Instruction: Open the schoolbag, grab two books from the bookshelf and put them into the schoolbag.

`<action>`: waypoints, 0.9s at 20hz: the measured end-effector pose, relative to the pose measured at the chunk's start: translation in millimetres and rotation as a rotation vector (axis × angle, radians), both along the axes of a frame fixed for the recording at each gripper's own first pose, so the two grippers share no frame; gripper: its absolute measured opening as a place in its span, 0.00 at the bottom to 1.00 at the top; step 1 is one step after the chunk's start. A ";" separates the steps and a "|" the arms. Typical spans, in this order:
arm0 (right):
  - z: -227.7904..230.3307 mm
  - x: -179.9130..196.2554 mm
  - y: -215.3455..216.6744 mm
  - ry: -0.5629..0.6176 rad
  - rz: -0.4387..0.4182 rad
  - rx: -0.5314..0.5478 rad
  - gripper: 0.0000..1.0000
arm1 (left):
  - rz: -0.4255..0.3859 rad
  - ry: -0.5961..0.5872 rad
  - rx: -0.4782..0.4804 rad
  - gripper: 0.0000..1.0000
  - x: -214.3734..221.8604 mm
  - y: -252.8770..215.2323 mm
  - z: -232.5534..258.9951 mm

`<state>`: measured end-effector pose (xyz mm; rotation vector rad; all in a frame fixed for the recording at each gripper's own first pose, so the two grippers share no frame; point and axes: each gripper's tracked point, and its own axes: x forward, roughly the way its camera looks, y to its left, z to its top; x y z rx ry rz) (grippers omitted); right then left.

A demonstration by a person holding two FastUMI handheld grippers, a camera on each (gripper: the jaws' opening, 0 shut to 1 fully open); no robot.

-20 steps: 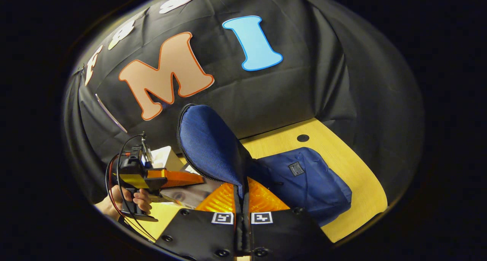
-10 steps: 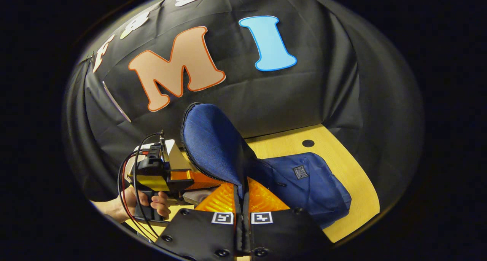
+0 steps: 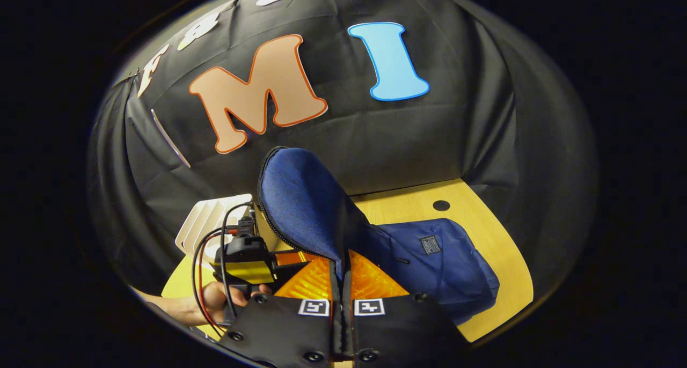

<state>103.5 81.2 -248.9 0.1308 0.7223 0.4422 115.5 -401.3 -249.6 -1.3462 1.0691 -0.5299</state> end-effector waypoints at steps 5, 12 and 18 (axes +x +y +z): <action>1.8 1.1 -3.2 0.001 -0.011 -0.003 0.01 | 0.019 0.045 -0.018 0.35 4.1 -3.0 -6.7; -6.0 -7.4 -8.4 0.020 -0.021 -0.010 0.01 | -0.105 -0.011 0.146 0.69 -11.3 -6.8 -16.2; -4.4 -6.5 -9.5 0.013 -0.035 -0.009 0.03 | -0.194 -0.132 0.367 0.96 -9.1 18.1 -13.7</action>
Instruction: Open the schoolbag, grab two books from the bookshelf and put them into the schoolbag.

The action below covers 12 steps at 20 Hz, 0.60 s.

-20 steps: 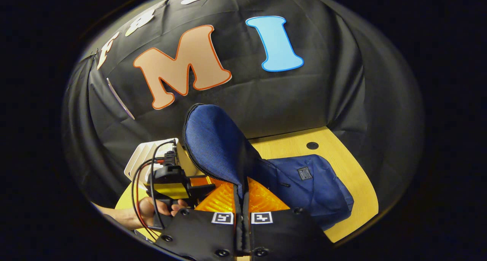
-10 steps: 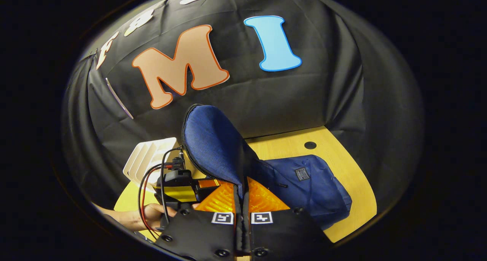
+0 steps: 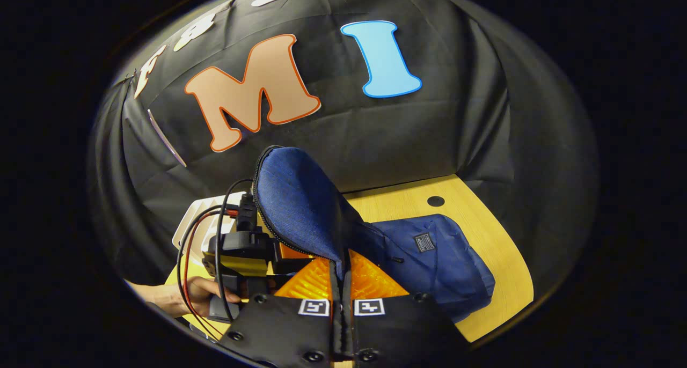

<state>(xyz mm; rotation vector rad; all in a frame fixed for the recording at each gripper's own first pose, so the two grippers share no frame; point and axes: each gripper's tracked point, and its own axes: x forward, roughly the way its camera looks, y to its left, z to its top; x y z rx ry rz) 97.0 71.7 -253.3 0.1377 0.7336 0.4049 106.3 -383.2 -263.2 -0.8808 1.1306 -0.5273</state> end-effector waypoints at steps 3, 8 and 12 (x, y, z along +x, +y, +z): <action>-2.4 -2.2 0.8 0.000 -0.008 0.001 0.03 | -0.013 -0.082 0.092 0.97 6.6 24.0 4.9; -6.5 -6.9 6.7 0.004 -0.017 -0.001 0.05 | -0.013 -0.221 0.212 0.92 15.7 64.1 30.4; -8.8 -9.8 7.3 0.002 -0.031 0.001 0.05 | -0.007 -0.327 0.297 0.96 21.9 102.7 53.7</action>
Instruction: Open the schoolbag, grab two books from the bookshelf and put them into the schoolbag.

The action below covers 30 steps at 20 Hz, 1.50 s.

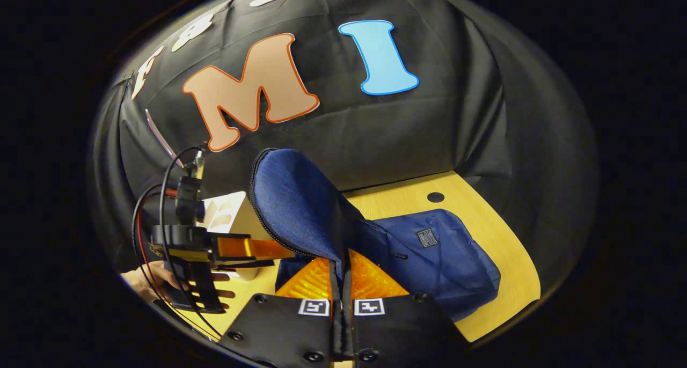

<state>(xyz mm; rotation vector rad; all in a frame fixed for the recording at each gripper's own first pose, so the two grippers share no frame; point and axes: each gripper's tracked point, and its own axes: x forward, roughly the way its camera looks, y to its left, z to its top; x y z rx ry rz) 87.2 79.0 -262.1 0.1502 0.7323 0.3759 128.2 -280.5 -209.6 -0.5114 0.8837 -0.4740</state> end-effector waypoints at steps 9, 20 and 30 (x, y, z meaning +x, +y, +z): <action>-1.7 -10.3 3.4 -0.016 -0.012 -0.026 0.03 | 0.079 -0.281 0.194 0.96 6.7 86.6 65.2; -6.9 -39.3 22.9 0.000 0.023 -0.043 0.68 | 0.196 -0.511 0.224 0.95 -29.4 177.8 176.2; 15.1 -77.9 28.7 -0.041 0.037 -0.076 1.00 | 0.243 -0.567 0.264 0.95 -62.2 224.8 184.0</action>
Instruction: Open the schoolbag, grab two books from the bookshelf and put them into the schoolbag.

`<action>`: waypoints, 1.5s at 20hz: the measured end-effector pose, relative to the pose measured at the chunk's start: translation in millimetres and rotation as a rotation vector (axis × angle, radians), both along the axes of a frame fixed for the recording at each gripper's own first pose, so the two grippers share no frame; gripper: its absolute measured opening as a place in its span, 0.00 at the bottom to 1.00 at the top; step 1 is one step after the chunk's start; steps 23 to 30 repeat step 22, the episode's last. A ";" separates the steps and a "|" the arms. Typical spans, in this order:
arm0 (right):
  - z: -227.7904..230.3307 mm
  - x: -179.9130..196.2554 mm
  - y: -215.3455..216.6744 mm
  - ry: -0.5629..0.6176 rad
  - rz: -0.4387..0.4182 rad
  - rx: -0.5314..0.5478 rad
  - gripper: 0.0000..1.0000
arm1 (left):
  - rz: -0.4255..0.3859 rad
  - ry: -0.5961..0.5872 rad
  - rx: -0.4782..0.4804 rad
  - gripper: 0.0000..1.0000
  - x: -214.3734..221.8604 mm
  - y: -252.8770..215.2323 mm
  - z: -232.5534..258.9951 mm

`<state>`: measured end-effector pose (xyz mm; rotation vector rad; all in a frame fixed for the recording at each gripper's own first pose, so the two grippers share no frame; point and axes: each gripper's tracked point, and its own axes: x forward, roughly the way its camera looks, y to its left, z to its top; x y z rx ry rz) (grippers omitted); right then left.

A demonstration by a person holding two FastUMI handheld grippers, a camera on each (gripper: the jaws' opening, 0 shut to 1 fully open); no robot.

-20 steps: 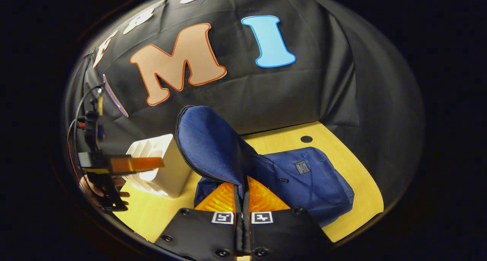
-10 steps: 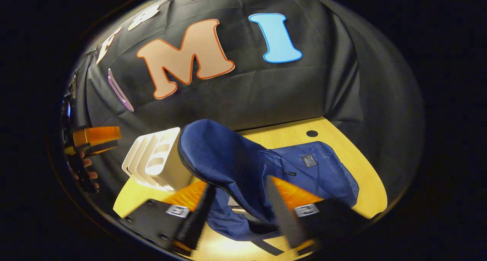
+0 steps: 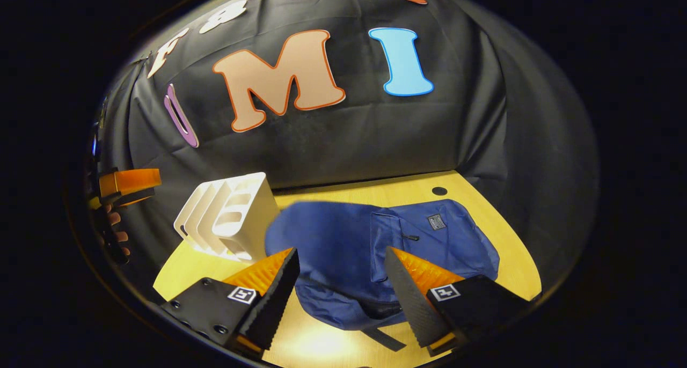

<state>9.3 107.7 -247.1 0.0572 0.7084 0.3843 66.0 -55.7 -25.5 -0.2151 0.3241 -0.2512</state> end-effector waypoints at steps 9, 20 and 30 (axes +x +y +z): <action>49.3 -11.0 -10.2 -0.111 -0.031 0.007 1.00 | 0.031 -0.068 0.062 0.95 -33.4 29.2 13.9; 155.4 -23.7 -10.5 -0.348 -0.067 0.189 1.00 | 0.044 -0.419 0.183 0.95 -73.1 23.9 89.5; 163.3 -27.1 -16.4 -0.380 -0.077 0.181 1.00 | 0.034 -0.454 0.209 0.94 -76.3 22.1 93.0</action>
